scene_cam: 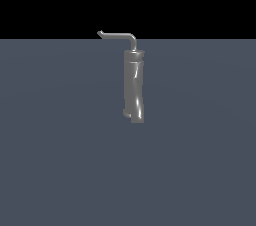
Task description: Turn on the faucet by rotating a designated handle.
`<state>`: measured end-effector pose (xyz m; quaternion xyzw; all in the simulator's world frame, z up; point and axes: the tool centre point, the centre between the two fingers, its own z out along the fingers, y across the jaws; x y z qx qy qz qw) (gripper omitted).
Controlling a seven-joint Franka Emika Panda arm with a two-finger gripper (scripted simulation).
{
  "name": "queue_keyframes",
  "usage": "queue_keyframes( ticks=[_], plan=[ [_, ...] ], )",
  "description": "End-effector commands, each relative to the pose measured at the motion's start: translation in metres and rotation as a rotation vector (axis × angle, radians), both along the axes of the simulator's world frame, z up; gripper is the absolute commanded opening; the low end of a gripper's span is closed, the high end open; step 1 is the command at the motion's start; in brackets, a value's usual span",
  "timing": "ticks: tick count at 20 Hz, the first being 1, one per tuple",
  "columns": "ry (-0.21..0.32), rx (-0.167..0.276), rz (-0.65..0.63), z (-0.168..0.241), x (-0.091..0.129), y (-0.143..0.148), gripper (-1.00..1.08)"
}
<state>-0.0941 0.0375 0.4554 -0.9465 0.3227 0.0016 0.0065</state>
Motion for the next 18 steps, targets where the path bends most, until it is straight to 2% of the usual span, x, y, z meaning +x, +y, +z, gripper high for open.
queue_keyframes(
  ticks=[1, 18],
  plan=[
    [0.001, 0.000, -0.063, -0.007, 0.014, 0.002, -1.00],
    [0.006, -0.004, -0.480, -0.067, 0.105, 0.017, -1.00]
  ],
)
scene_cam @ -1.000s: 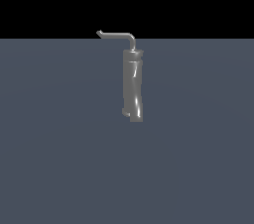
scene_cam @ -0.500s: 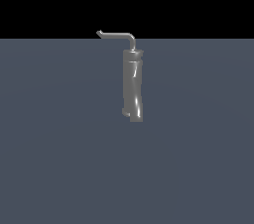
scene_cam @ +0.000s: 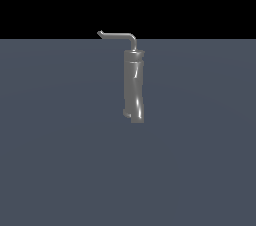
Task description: Turn on the faucet by rotating a designated handle.
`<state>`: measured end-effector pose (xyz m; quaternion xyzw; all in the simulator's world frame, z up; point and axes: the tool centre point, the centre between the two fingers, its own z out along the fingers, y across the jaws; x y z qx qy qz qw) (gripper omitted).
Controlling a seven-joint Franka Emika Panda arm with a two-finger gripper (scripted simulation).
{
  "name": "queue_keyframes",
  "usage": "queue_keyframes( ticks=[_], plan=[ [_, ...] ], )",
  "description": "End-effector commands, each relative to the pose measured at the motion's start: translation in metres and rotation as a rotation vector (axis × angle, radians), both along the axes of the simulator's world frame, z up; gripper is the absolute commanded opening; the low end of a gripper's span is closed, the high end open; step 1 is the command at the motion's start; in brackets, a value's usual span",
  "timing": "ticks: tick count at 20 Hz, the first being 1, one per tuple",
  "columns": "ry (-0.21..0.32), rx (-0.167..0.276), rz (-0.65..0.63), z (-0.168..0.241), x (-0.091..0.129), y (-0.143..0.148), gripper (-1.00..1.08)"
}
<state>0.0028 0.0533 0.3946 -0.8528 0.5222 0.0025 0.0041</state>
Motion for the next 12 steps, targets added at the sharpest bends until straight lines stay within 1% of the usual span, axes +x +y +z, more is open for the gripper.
queue_keyframes(
  ticks=[1, 8, 12],
  plan=[
    [0.000, -0.001, -0.063, -0.011, 0.013, 0.003, -1.00],
    [0.002, -0.004, -0.234, -0.044, 0.046, 0.009, -1.00],
    [0.002, -0.006, -0.319, -0.062, 0.061, 0.013, -1.00]
  ],
)
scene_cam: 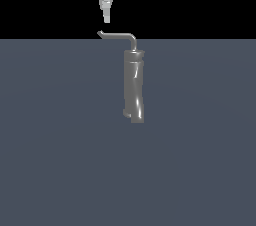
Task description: Turn on the faucet by rotating a designated handle.
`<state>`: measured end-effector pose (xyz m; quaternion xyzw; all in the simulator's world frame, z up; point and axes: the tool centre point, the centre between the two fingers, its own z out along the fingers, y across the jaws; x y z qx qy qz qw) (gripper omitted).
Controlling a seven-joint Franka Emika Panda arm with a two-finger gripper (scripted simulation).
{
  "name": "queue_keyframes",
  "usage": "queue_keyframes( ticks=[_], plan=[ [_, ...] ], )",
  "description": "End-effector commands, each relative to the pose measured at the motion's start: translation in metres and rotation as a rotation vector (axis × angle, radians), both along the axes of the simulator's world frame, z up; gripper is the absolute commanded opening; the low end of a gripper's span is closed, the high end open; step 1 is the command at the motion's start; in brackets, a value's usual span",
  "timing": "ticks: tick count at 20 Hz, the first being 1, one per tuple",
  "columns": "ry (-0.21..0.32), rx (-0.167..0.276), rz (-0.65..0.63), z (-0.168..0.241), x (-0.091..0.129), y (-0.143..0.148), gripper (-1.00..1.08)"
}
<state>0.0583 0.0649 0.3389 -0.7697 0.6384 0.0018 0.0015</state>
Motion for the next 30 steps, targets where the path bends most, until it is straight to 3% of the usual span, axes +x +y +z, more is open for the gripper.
queue_keyframes(
  ticks=[1, 10, 19, 30],
  plan=[
    [-0.001, -0.001, -0.051, -0.011, 0.009, 0.002, -1.00],
    [0.000, -0.004, -0.157, -0.035, 0.027, 0.007, -1.00],
    [0.000, -0.005, -0.172, -0.039, 0.029, 0.007, -1.00],
    [0.000, -0.005, -0.172, -0.039, 0.000, 0.008, -1.00]
  ],
)
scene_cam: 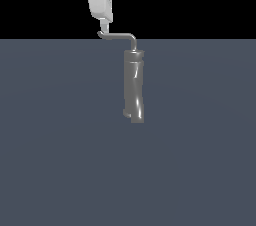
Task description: Turn on the faucet by rotating a designated handle.
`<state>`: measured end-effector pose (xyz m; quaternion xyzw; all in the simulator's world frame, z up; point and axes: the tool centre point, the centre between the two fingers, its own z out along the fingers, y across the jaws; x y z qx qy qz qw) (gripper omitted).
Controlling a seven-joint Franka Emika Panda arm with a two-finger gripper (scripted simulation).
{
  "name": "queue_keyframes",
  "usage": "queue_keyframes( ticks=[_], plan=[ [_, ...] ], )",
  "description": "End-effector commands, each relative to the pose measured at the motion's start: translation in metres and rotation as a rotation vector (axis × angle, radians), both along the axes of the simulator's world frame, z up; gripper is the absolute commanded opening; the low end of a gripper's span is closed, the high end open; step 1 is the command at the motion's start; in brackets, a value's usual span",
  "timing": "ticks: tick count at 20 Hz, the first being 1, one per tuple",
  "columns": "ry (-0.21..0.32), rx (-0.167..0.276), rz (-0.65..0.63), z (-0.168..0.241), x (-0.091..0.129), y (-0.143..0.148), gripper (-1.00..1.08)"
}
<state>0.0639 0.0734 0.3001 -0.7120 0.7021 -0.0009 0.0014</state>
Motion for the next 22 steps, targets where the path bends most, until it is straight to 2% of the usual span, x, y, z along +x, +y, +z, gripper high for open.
queue_keyframes(
  ticks=[1, 16, 18, 22],
  plan=[
    [0.004, -0.001, 0.000, 0.000, -0.009, 0.000, -1.00],
    [0.003, -0.001, -0.001, 0.000, -0.053, 0.002, -1.00],
    [-0.002, 0.000, -0.002, 0.000, -0.048, 0.002, -1.00],
    [-0.001, 0.000, -0.002, 0.000, -0.059, -0.008, -1.00]
  ],
)
